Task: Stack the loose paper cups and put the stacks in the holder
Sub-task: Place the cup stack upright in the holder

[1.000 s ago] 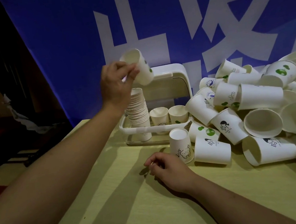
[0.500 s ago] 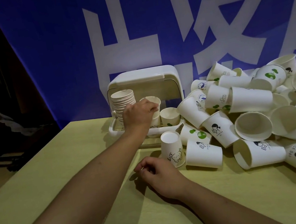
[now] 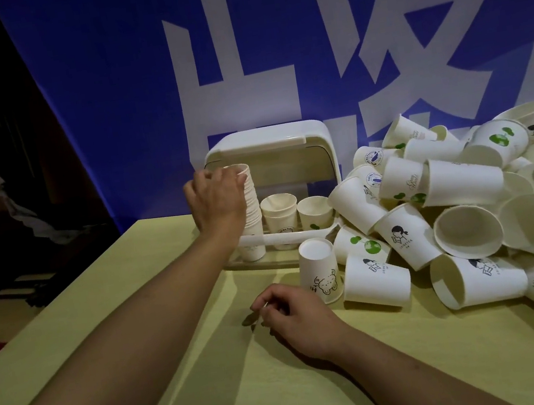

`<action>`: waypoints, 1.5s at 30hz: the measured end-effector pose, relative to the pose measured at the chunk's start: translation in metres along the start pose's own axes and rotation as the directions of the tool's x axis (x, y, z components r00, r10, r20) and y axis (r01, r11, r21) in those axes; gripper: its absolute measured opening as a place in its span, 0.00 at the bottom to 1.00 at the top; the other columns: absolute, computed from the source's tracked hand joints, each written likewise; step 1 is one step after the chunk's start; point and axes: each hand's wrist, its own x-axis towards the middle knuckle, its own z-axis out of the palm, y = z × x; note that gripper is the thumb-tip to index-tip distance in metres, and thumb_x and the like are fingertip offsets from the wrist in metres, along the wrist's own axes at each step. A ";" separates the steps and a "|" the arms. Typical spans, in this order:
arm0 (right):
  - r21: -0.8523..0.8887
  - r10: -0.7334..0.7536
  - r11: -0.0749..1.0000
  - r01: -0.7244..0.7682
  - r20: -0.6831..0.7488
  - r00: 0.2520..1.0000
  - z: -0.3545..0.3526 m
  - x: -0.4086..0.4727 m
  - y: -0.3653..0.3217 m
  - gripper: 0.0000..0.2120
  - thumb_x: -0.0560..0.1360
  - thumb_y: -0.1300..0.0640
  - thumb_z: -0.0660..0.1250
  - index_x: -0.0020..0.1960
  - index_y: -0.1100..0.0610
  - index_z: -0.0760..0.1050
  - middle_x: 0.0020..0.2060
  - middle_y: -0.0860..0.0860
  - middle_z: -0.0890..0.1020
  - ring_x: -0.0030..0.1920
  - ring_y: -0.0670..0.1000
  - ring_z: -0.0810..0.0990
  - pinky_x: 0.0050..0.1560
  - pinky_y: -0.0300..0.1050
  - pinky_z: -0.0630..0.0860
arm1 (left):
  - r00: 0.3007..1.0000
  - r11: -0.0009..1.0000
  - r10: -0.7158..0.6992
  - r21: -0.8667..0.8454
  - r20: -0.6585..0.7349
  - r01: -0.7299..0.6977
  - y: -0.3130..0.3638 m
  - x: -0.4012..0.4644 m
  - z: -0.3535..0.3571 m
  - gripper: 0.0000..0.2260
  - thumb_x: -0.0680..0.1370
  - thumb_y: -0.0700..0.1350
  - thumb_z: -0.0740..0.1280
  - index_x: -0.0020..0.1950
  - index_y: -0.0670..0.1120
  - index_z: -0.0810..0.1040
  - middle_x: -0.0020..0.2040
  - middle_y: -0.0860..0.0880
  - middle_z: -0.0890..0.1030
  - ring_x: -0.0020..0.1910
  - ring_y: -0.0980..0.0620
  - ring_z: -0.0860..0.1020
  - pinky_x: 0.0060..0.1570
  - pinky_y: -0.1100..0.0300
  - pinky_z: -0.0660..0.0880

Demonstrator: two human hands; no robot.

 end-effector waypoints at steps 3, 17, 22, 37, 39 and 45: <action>0.014 0.006 1.000 -0.006 0.002 1.000 0.000 -0.001 -0.001 0.08 0.80 0.58 0.63 0.51 0.50 0.80 0.40 0.53 0.84 0.36 0.44 0.78 0.39 0.41 0.77 | 0.994 0.991 0.094 0.088 0.060 -0.099 -0.007 0.010 -0.006 0.16 0.86 0.53 0.55 0.69 0.53 0.76 0.65 0.50 0.79 0.62 0.46 0.70 0.56 0.53 0.63; -0.010 0.005 1.000 -0.005 0.000 1.000 0.000 -0.001 -0.004 0.09 0.79 0.58 0.63 0.49 0.47 0.80 0.41 0.53 0.84 0.36 0.43 0.78 0.40 0.42 0.77 | 0.915 0.733 -0.310 -0.548 0.259 0.404 -0.009 -0.003 0.023 0.37 0.76 0.43 0.75 0.78 0.59 0.58 0.77 0.48 0.59 0.71 0.42 0.69 0.61 0.49 0.72; 0.015 0.014 1.000 -0.014 0.006 1.000 0.000 0.000 -0.002 0.09 0.79 0.58 0.63 0.49 0.48 0.80 0.36 0.46 0.80 0.34 0.41 0.75 0.37 0.38 0.74 | 0.815 0.582 -0.464 -0.575 0.347 0.576 0.003 0.008 0.039 0.43 0.71 0.45 0.80 0.78 0.52 0.58 0.73 0.46 0.70 0.69 0.40 0.72 0.66 0.44 0.73; -0.023 -0.007 1.000 0.008 0.015 1.000 -0.003 0.001 -0.003 0.09 0.79 0.57 0.63 0.49 0.44 0.78 0.37 0.41 0.80 0.35 0.37 0.76 0.39 0.29 0.71 | 0.802 0.524 -0.514 -0.629 0.303 0.574 0.007 0.043 0.084 0.38 0.73 0.45 0.78 0.78 0.48 0.63 0.72 0.45 0.71 0.69 0.40 0.73 0.69 0.43 0.71; -0.023 -0.005 1.000 0.005 0.014 1.000 -0.004 0.002 -0.003 0.10 0.80 0.57 0.63 0.48 0.43 0.78 0.37 0.41 0.80 0.36 0.36 0.77 0.40 0.29 0.71 | 0.805 0.533 -0.515 -0.625 0.295 0.570 0.006 0.046 0.089 0.38 0.72 0.46 0.78 0.77 0.49 0.63 0.72 0.45 0.72 0.69 0.40 0.73 0.69 0.41 0.71; -0.012 0.010 1.000 -0.010 0.007 1.000 0.000 0.003 -0.001 0.09 0.78 0.57 0.63 0.49 0.45 0.80 0.39 0.43 0.82 0.36 0.39 0.76 0.41 0.35 0.76 | 0.823 0.569 -0.491 -0.610 0.286 0.551 0.001 0.042 0.096 0.39 0.73 0.48 0.78 0.78 0.48 0.61 0.74 0.45 0.70 0.71 0.40 0.71 0.70 0.41 0.71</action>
